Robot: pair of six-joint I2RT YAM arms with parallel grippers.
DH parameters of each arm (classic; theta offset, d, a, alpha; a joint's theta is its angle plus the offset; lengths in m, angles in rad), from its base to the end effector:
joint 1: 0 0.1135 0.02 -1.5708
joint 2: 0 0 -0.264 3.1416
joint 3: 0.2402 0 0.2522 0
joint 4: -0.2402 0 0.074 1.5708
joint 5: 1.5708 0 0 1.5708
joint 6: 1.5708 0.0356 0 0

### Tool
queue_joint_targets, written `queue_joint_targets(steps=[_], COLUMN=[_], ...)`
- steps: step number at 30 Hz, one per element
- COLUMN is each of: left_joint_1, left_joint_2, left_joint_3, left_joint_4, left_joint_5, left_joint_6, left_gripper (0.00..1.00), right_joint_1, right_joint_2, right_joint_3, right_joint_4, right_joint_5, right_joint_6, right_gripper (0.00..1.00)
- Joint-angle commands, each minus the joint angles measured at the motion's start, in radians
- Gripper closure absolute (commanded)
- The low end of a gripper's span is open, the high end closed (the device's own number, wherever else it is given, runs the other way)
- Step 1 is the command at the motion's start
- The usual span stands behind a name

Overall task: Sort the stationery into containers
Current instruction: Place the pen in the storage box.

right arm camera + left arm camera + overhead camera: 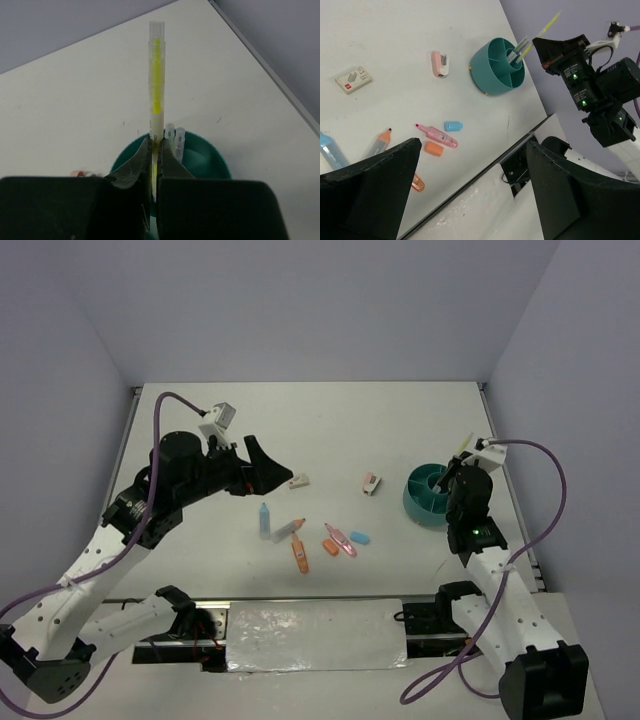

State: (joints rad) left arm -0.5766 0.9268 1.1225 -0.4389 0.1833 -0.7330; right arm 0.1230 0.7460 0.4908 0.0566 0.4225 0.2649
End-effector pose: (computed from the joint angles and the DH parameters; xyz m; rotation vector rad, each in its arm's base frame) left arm 0.1607 -0.1122 0.4049 -0.0125 1.9507 -1.0687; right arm 0.1831 0.0079 0.2679 0.4247 1.7004 -0.0908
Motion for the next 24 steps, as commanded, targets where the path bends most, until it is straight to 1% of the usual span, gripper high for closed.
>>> queue_joint_targets(steps=[1,3,4,6,8,9,11,14,15,16,21,22,23,24], left_joint_1=[0.004,0.004,0.004,0.003,0.004,0.004,0.004,0.003,0.004,0.004,0.004,0.003,0.004,0.003], left_joint_2=[-0.029,-0.036,-0.039,-0.04,-0.037,-0.034,-0.028,-0.016,-0.006,-0.002,0.036,0.044,0.049,0.066], left_joint_3=[0.013,0.003,-0.007,-0.016,-0.027,-0.029,-0.03,-0.029,-0.029,-0.029,-0.026,-0.024,-0.024,-0.018], left_joint_4=[-0.003,-0.004,-0.001,0.002,0.003,0.005,0.008,0.009,0.006,0.003,-0.003,0.0,-0.001,-0.001], left_joint_5=[0.05,0.059,0.062,0.071,0.074,0.074,0.076,0.074,0.07,0.062,0.036,0.028,0.022,0.01], left_joint_6=[0.041,0.044,0.044,0.043,0.044,0.044,0.047,0.053,0.055,0.06,0.07,0.072,0.073,0.076], left_gripper=[0.01,0.01,0.01,0.01,0.01,0.01,0.01,0.01,0.01,0.01,0.01,0.01,0.01,0.01], right_joint_1=[-0.017,-0.034,-0.039,-0.043,-0.043,-0.043,-0.042,-0.042,-0.043,-0.043,-0.043,-0.042,-0.043,-0.042], right_joint_2=[0.015,0.018,0.019,0.026,0.03,0.03,0.023,0.012,0.004,-0.003,-0.082,-0.088,-0.099,-0.102], right_joint_3=[-0.017,-0.046,-0.057,-0.069,-0.077,-0.087,-0.1,-0.09,-0.083,-0.075,0.023,0.064,0.086,0.107], right_joint_4=[0.11,0.14,0.158,0.16,0.158,0.161,0.172,0.157,0.141,0.132,0.068,0.037,0.017,-0.004], right_joint_5=[0.006,-0.02,-0.052,-0.07,-0.08,-0.085,-0.105,-0.134,-0.143,-0.151,-0.172,-0.175,-0.182,-0.188], right_joint_6=[-0.019,-0.021,-0.021,-0.015,-0.003,-0.001,0.003,0.01,0.011,0.01,-0.007,-0.015,-0.015,-0.015], right_gripper=[1.0,1.0,0.99,0.96,0.88,0.8,0.78,0.63,0.55,0.51,0.36,0.35,0.25,0.24])
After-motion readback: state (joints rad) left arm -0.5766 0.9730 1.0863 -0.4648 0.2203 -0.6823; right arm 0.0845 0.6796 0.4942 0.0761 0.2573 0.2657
